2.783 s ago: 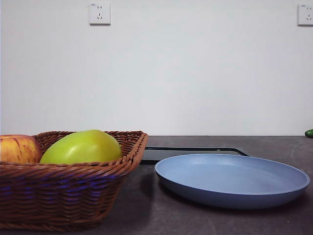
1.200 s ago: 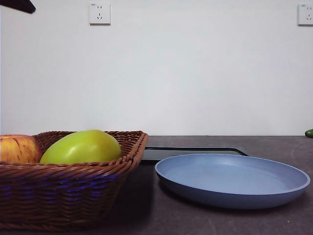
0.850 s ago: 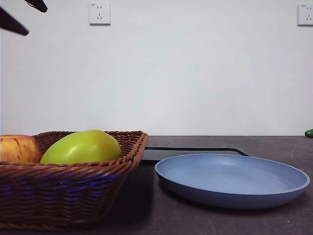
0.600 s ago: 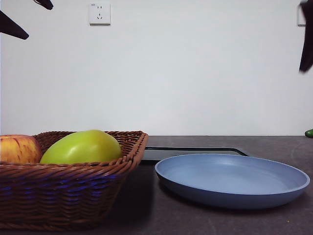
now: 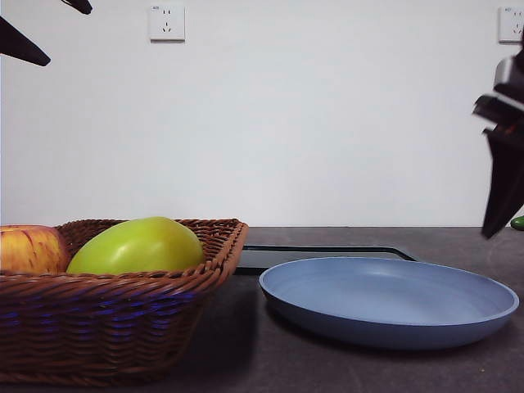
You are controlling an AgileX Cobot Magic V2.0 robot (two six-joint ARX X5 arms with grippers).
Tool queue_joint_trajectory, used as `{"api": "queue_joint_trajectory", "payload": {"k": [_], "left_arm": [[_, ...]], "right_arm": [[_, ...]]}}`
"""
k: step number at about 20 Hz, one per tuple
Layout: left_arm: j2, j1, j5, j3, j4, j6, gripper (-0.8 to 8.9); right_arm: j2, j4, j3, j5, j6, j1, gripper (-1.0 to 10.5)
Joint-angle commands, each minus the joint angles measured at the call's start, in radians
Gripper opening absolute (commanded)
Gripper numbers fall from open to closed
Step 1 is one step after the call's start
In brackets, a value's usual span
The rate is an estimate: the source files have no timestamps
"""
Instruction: Take the lemon from the basket,put the lemon in the plate,hand out the plate
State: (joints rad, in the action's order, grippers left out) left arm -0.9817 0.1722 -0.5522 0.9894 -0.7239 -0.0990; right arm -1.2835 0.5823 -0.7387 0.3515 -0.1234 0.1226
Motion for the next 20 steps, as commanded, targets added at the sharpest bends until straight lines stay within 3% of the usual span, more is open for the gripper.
{"api": "queue_joint_trajectory", "payload": {"k": [1, 5, 9, 12, 20], "left_arm": [[-0.006, 0.006, 0.000, 0.015, 0.012, -0.007, 3.76], [-0.006, 0.006, 0.001, 0.015, 0.011, -0.007, 3.76], [-0.006, 0.006, 0.001, 0.015, 0.011, -0.006, 3.76], [-0.006, 0.006, 0.002, 0.015, 0.011, -0.007, 3.76], [-0.011, 0.062, 0.003, 0.015, 0.005, -0.018, 3.76]], "right_arm": [[-0.081, -0.056, -0.004, 0.016, -0.014, 0.014, 2.4], [-0.201, -0.121, -0.004, 0.072, -0.018, 0.018, 2.4], [-0.241, -0.133, -0.004, 0.087, -0.020, 0.018, 1.1], [-0.227, -0.133, -0.004, 0.084, -0.022, 0.015, 0.0], [-0.056, -0.097, -0.004, 0.089, -0.070, 0.015, 0.0]]}}
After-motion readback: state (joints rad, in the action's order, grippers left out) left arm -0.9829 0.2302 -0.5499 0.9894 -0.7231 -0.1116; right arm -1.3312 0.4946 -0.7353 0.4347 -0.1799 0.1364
